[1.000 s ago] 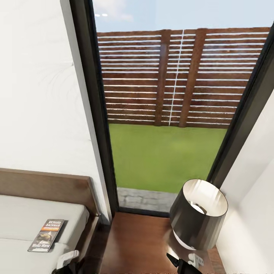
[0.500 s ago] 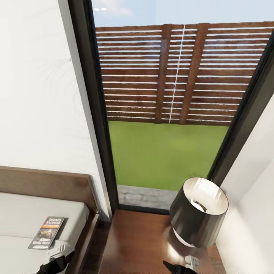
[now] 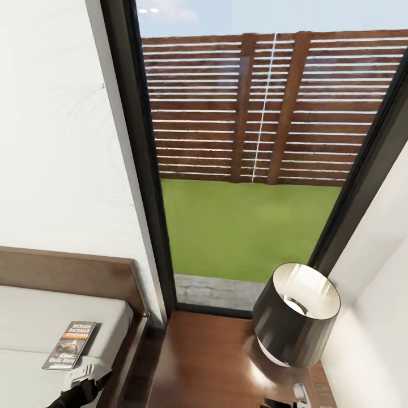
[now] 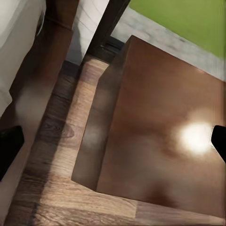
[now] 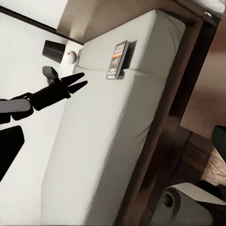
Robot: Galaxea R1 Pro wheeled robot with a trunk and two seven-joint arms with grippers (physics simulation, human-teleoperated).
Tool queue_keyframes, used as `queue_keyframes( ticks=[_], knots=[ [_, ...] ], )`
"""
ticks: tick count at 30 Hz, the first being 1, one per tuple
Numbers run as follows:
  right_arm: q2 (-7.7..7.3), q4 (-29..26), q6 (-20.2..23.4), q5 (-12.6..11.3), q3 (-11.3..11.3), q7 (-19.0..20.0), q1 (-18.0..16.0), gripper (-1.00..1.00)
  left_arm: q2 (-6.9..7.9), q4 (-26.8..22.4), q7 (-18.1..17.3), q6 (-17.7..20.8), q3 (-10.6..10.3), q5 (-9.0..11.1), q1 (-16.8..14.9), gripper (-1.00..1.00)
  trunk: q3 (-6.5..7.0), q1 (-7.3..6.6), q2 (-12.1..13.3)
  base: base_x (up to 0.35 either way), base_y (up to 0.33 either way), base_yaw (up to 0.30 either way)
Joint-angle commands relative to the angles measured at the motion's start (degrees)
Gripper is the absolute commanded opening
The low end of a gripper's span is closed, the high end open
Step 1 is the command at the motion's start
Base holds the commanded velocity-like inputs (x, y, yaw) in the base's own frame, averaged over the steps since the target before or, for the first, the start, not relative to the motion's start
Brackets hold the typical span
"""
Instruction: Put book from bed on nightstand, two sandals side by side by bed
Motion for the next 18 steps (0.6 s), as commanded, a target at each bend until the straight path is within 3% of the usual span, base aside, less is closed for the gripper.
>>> queue_keyframes(
  ticks=[1,18],
  knots=[
    [-0.11,0.2,-0.6,-0.2,0.1,0.7,-0.1,1.00,0.03,0.1,-0.3,-0.4,0.4,-0.6,-0.1,1.00,-0.11,0.02,-0.1,0.000,0.000,0.000],
    [0.04,0.2,-0.8,-0.2,0.2,0.8,-0.1,1.00,-0.03,0.1,-1.2,-0.4,0.5,-0.5,-0.1,1.00,-1.27,0.02,-0.1,0.000,0.000,0.000]
  ],
)
